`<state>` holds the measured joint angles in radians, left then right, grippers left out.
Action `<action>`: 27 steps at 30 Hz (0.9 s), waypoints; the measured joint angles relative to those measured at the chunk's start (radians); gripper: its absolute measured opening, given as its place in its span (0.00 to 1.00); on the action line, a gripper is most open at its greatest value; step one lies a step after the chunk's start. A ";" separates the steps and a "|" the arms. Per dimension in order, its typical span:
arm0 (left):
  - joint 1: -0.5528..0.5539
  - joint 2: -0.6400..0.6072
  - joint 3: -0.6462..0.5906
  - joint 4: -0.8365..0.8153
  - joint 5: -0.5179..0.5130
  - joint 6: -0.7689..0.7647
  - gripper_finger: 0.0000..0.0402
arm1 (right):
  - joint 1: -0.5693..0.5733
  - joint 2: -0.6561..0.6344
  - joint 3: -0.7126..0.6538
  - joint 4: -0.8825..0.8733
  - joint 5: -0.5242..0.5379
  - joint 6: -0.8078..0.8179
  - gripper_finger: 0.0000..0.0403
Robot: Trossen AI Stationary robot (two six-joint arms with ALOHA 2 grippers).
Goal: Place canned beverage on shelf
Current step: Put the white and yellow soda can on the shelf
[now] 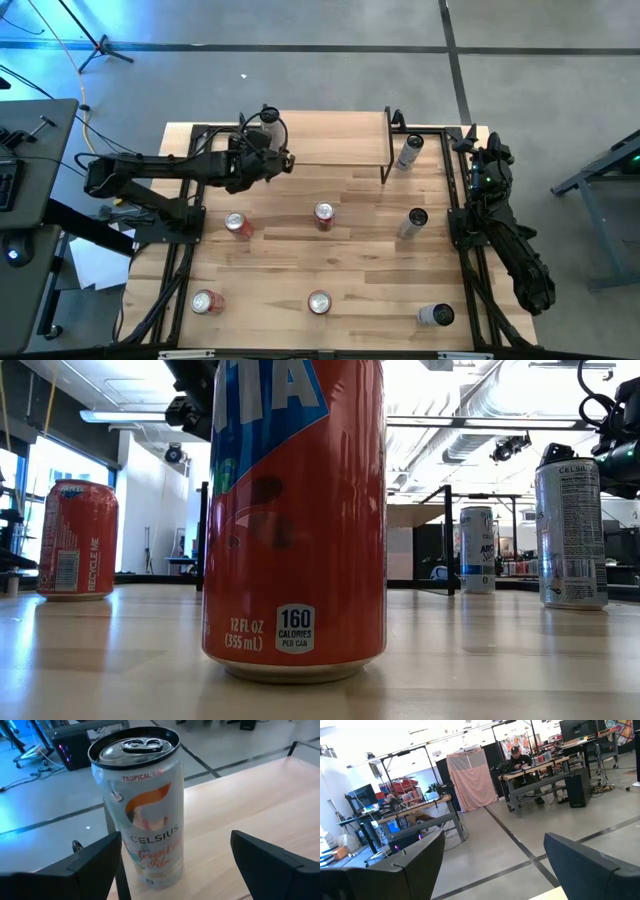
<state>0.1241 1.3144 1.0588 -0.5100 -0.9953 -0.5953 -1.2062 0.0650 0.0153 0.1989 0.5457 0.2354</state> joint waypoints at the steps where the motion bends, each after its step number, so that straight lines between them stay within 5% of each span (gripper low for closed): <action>1: 0.004 0.000 0.000 0.001 0.003 0.004 0.86 | 0.000 0.000 0.000 0.000 0.000 0.000 0.81; 11: 0.040 0.000 0.000 0.043 0.080 0.068 0.83 | 0.000 0.000 0.000 0.000 0.000 0.000 0.81; 27: 0.047 0.000 0.000 0.070 0.122 0.145 0.38 | 0.000 0.000 0.000 0.000 0.000 0.000 0.81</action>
<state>0.1707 1.3144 1.0584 -0.4403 -0.8733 -0.4503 -1.2062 0.0649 0.0153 0.1989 0.5457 0.2354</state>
